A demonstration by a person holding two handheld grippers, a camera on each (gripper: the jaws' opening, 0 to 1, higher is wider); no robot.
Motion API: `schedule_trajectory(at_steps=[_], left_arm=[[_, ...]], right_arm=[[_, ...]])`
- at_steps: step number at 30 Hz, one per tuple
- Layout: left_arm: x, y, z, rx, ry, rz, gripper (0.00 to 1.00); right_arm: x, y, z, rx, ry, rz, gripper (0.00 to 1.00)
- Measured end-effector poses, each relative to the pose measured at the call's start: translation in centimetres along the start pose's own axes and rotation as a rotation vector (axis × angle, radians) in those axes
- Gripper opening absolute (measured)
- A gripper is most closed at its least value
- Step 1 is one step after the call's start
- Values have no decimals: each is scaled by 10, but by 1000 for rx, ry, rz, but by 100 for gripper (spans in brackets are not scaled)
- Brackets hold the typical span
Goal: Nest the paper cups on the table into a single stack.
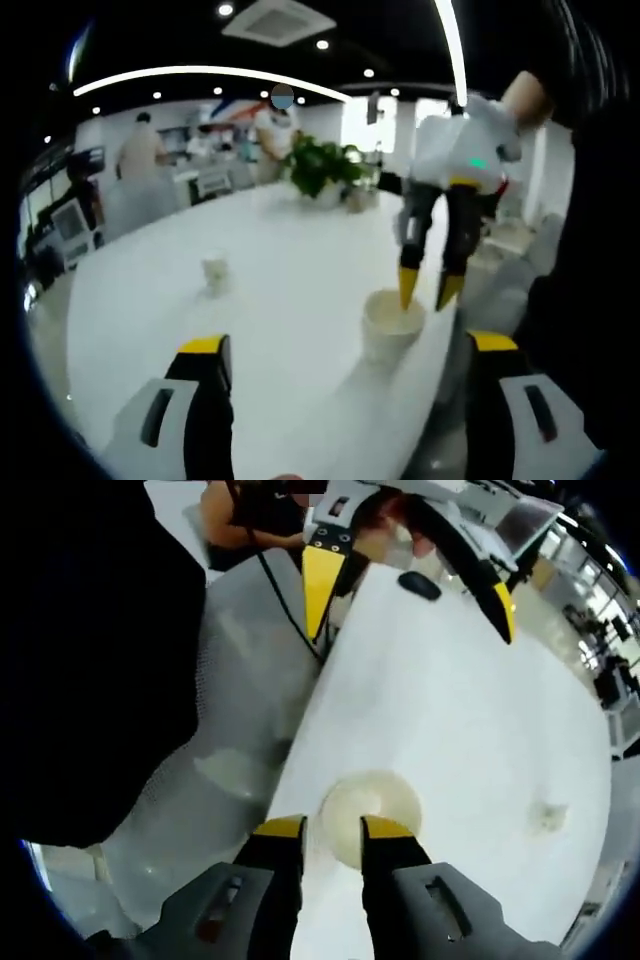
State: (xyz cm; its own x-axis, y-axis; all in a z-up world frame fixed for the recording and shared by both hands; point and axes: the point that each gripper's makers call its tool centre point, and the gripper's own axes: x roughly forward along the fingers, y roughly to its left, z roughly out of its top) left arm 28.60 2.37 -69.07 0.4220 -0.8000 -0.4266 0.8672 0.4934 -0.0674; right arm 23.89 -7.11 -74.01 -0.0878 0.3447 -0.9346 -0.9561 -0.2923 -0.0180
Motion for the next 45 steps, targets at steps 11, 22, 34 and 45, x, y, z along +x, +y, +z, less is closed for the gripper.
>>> schedule_trajectory(at_steps=[11, 22, 34, 45], left_arm=[[-1, 5, 5, 14, 14, -4, 95], [-1, 4, 7, 15, 11, -10, 96], [-3, 16, 22, 2, -20, 14, 96], [-5, 20, 25, -19, -32, 41, 99]], right_arm=[[-15, -4, 5, 130, -113, -68, 36], [-46, -7, 11, 309, -296, -208, 54], [-92, -26, -29, 581, -468, -438, 61], [-114, -43, -79, 784, -552, -620, 87]])
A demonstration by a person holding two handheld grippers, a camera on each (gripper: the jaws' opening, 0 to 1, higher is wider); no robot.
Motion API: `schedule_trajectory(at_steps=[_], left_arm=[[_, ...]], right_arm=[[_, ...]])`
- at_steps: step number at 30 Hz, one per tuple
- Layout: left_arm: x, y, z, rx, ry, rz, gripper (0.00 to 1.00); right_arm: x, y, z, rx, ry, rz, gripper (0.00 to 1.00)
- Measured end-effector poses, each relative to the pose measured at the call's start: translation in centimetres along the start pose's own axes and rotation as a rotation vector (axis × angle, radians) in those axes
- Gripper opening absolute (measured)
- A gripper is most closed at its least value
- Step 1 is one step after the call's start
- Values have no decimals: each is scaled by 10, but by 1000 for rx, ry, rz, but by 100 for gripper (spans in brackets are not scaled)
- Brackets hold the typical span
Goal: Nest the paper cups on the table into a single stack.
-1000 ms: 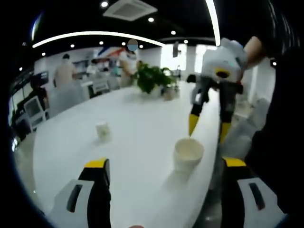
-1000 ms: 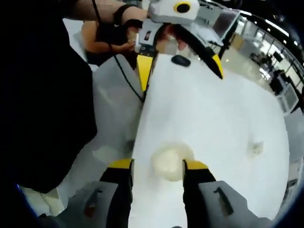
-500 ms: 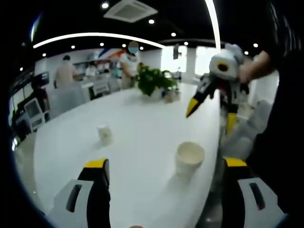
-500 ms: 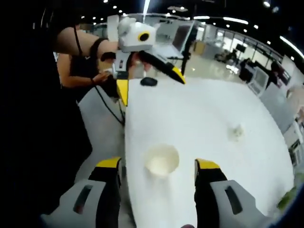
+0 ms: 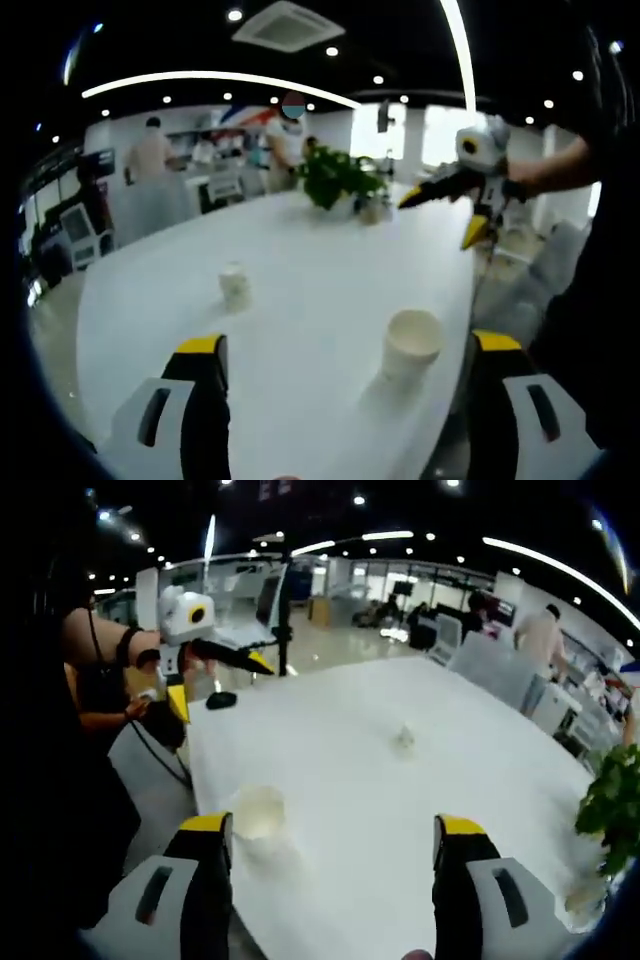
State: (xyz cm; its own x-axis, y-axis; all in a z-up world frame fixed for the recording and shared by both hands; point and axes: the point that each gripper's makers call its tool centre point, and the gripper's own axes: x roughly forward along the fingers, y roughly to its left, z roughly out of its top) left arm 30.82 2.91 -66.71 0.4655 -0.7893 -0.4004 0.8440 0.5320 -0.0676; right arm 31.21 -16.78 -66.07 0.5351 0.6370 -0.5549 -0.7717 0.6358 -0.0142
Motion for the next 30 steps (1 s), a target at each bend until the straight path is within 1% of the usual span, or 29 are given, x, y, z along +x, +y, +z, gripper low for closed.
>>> schedule_trajectory(at_steps=[3, 5, 6, 7, 8, 9, 14, 16, 18, 20, 22, 24, 25, 27, 30], left_arm=[[-1, 1, -2, -7, 7, 6, 99], [-2, 1, -3, -10, 8, 10, 99], [-2, 2, -3, -13, 9, 11, 99], [-2, 2, -4, -16, 10, 12, 99], [-2, 3, -5, -22, 11, 15, 99], [-1, 3, -5, -26, 10, 16, 99], [3, 4, -3, -39, 5, 27, 99], [6, 5, -1, -56, -1, 26, 99], [11, 9, 0, -51, 9, 38, 99], [17, 14, 0, -60, 17, 47, 99], [23, 20, 0, -60, 25, 69, 99], [30, 26, 0, -34, 39, 87, 99], [33, 27, 1, -21, 38, 89, 99], [41, 30, 3, -13, 40, 89, 99], [56, 43, 5, -3, 38, 96, 99]], right_arm=[[1, -3, -4, 29, -9, -12, 93], [2, -3, -7, 42, -15, -21, 100], [3, -3, -8, 43, -13, -27, 100], [3, 0, -10, 49, -15, -18, 100], [3, 1, -7, 53, -37, -16, 100], [3, 1, -6, 55, -45, -22, 100], [4, -3, -13, 66, -44, -30, 100], [5, -7, -18, 68, -26, -42, 100], [5, -8, -22, 73, -29, -37, 100], [8, -9, -31, 96, -11, -28, 98], [9, -9, -35, 100, -10, -27, 98], [9, -7, -37, 106, -24, -8, 97], [9, -7, -38, 104, -29, -10, 96], [11, -10, -43, 111, -22, -14, 96], [13, -14, -49, 125, -19, -17, 96]])
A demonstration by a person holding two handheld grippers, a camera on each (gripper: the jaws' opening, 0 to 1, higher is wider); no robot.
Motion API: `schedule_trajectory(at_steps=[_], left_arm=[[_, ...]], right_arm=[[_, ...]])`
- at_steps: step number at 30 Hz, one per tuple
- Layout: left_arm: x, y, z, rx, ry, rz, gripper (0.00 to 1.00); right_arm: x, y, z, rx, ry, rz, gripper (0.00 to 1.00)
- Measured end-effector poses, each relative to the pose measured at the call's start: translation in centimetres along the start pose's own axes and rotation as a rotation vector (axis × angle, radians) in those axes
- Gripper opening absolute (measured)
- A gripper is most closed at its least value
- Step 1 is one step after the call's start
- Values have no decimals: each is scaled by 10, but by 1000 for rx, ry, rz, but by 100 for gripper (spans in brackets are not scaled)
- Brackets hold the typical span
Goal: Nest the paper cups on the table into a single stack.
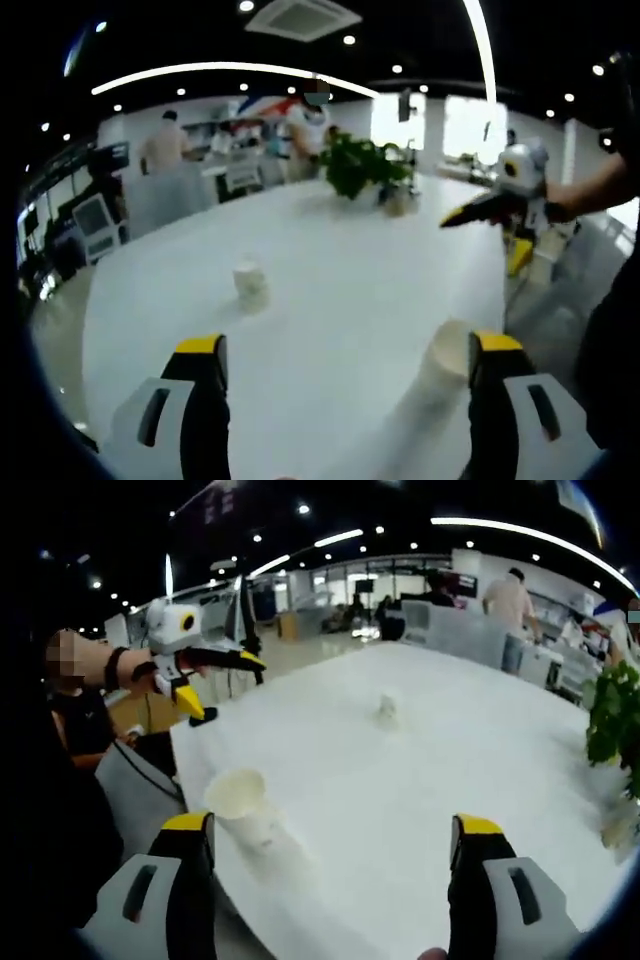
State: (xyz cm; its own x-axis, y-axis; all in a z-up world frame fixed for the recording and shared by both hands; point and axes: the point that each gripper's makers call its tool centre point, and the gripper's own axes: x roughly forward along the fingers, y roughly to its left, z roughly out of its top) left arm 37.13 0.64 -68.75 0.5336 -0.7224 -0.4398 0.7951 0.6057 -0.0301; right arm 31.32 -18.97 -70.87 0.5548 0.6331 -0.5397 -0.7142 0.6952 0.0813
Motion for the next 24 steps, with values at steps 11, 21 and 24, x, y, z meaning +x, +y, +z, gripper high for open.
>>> schedule_trajectory(at_steps=[11, 21, 24], left_arm=[[59, 43, 7, -5, 29, 7, 99], [109, 84, 11, -11, 68, 64, 99], [124, 91, 15, -12, 65, 82, 99]], right_arm=[[4, -16, -10, 33, 13, -3, 96], [0, -30, -18, 85, 9, -22, 95], [1, -32, -24, 94, 22, -15, 95]])
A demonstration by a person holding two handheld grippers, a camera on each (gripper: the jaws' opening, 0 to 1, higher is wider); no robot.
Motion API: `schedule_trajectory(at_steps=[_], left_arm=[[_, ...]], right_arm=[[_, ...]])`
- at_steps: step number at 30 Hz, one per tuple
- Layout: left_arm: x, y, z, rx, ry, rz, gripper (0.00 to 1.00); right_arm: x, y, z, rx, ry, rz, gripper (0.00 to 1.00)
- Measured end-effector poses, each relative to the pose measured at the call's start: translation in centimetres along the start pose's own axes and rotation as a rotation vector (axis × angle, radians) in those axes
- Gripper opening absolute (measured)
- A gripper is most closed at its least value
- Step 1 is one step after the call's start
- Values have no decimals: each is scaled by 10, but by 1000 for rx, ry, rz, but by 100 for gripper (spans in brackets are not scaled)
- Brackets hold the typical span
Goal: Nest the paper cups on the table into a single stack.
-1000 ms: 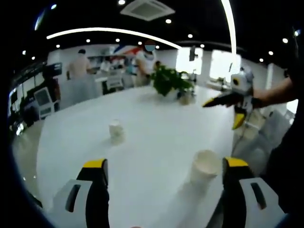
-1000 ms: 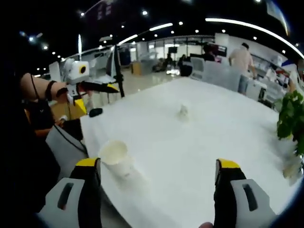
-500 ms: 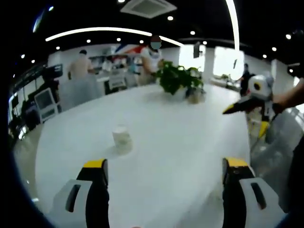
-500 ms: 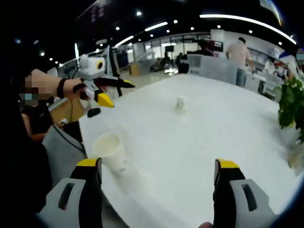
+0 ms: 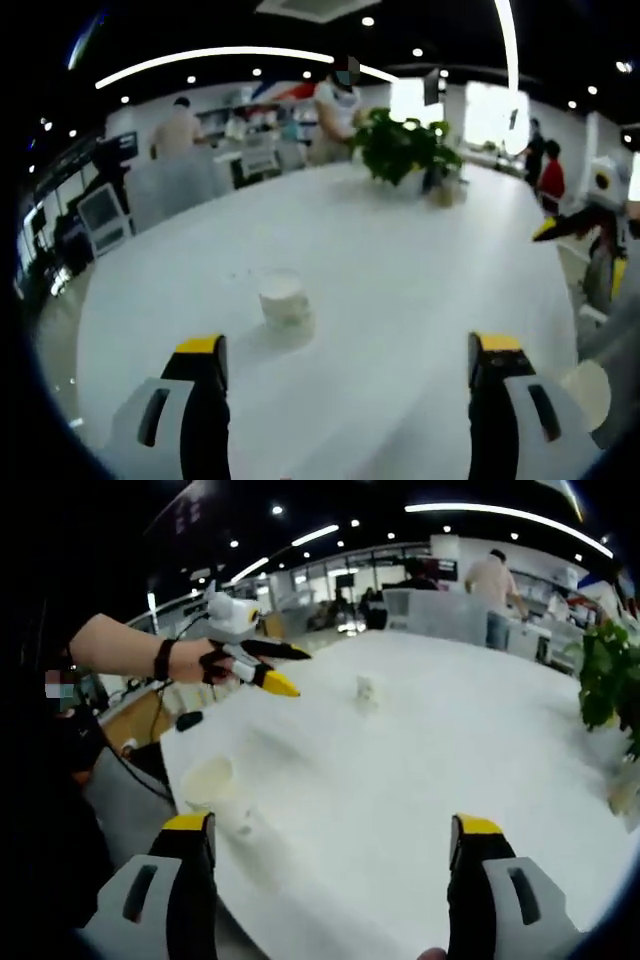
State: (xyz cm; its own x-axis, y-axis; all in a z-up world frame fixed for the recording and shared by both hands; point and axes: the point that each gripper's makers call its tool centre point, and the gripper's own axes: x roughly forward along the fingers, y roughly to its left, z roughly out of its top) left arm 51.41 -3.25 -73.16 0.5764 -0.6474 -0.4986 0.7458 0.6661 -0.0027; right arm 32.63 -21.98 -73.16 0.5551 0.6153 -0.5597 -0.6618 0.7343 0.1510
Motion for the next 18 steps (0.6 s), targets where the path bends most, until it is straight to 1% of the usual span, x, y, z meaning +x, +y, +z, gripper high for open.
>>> schedule_trajectory(at_steps=[2, 5, 7, 10, 13, 16, 17, 18], left_arm=[[12, 7, 2, 2, 9, 4, 99], [30, 13, 2, 42, 31, 17, 99], [39, 16, 3, 28, 39, 21, 99], [49, 22, 2, 37, 59, 44, 99], [60, 24, -1, 1, 65, 46, 99], [70, 28, -4, 23, 80, 61, 99], [72, 30, -4, 17, 86, 64, 98], [76, 28, -3, -56, 78, 50, 97]], right_arm=[[-1, -2, -3, 0, 6, 0, 95], [-2, -6, -6, 25, -4, -12, 95], [-1, -7, -9, 47, -5, -6, 95], [0, -9, -13, 54, -9, -7, 92], [0, -11, -15, 72, -13, -9, 92], [0, -13, -17, 78, -15, -8, 91], [0, -14, -17, 79, -15, -8, 91], [0, -15, -19, 85, -11, -11, 91]])
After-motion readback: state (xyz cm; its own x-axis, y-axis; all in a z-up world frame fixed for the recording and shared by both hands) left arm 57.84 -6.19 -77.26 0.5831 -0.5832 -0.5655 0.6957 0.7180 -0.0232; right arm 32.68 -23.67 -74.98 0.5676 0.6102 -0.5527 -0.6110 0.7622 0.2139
